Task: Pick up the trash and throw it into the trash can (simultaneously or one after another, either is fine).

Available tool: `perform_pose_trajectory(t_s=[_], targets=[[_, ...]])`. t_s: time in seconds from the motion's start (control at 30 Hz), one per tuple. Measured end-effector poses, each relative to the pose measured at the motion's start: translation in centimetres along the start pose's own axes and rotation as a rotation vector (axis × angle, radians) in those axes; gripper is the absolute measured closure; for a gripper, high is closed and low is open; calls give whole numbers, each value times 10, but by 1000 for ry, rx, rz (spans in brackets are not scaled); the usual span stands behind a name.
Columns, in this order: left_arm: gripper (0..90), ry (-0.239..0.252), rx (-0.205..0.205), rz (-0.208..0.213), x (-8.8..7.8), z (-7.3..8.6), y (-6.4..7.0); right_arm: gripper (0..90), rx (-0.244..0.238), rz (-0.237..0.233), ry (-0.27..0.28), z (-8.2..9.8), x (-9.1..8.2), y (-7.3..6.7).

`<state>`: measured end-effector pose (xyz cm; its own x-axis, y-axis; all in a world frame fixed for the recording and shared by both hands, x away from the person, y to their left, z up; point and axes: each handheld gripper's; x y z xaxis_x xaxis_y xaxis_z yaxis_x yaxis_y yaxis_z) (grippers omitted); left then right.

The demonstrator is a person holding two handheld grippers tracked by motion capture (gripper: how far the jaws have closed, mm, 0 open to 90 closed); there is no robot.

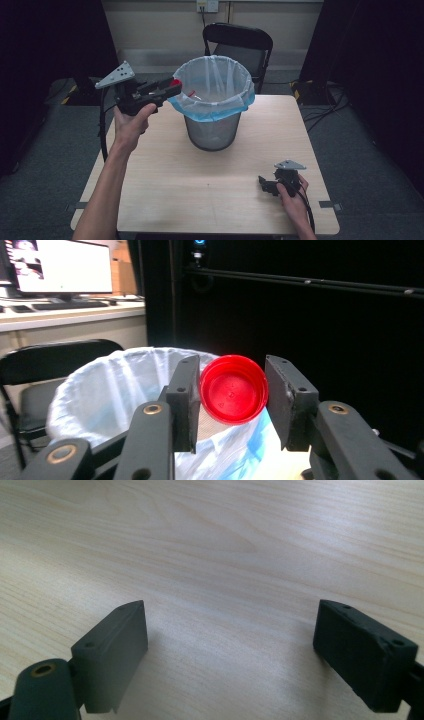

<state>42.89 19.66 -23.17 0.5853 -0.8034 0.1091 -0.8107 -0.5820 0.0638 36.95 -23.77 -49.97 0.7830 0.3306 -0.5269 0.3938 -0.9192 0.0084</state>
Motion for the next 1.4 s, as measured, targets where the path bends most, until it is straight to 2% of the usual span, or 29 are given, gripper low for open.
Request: perform_pose_trajectory(t_s=[0.17, 0.57, 0.73, 0.83, 1.4], targets=[[595, -19, 12, 18, 14, -3, 2, 135, -1, 0, 0, 0, 0, 0], [595, -63, 23, 2, 40, 1, -1, 135, 0, 0, 0, 0, 0, 0], [595, -85, 45, -12, 50, 0, -1, 135, 0, 0, 0, 0, 0, 0], [594, -86, 53, -3, 56, 1, -2, 135, 0, 0, 0, 0, 0, 0], [591, -178, 25, -18, 84, 18, -18, 135, 0, 0, 0, 0, 0, 0]])
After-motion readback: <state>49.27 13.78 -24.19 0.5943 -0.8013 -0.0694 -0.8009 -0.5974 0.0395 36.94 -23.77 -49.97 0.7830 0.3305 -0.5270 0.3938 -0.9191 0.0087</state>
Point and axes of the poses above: each handheld gripper's, and its own axes: x roughly forward along the jaws, z roughly out of its underside, y roughly to its right, and after that the axes turned 11 degrees about y, right-handed
